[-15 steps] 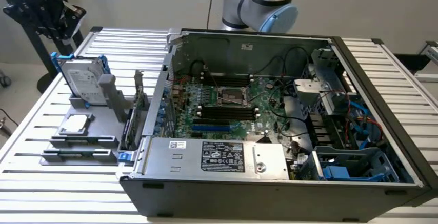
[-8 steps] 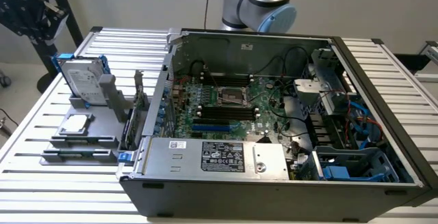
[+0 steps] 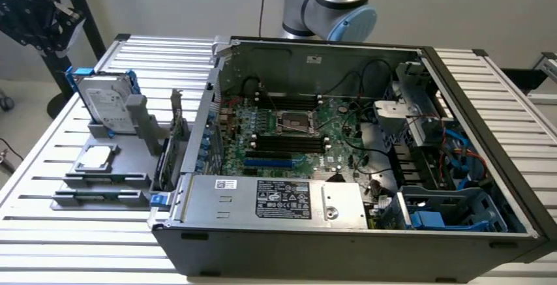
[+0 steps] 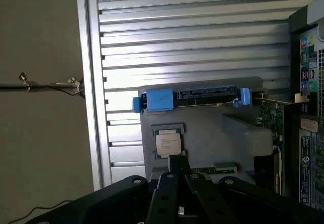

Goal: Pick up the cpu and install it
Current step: 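Reach for the cpu, then pick up the cpu and move it towards the insertion slot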

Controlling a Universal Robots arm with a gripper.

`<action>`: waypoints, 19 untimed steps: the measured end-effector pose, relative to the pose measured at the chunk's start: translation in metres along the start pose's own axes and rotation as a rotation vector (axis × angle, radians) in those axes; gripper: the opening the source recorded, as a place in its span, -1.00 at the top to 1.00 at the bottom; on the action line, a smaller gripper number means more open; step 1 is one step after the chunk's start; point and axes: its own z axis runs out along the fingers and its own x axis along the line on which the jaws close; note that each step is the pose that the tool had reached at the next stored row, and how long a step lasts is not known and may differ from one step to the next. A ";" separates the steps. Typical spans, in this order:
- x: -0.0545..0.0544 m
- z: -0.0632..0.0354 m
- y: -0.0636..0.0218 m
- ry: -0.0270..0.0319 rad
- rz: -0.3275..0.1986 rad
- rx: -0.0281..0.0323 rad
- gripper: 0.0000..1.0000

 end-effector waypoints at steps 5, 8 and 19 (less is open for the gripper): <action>0.000 0.0000 0.0000 0.0000 0.000 0.0000 0.79; 0.000 0.0000 0.0000 0.0000 0.000 0.0000 0.79; 0.000 0.0001 0.0000 0.0002 0.000 0.0001 -0.07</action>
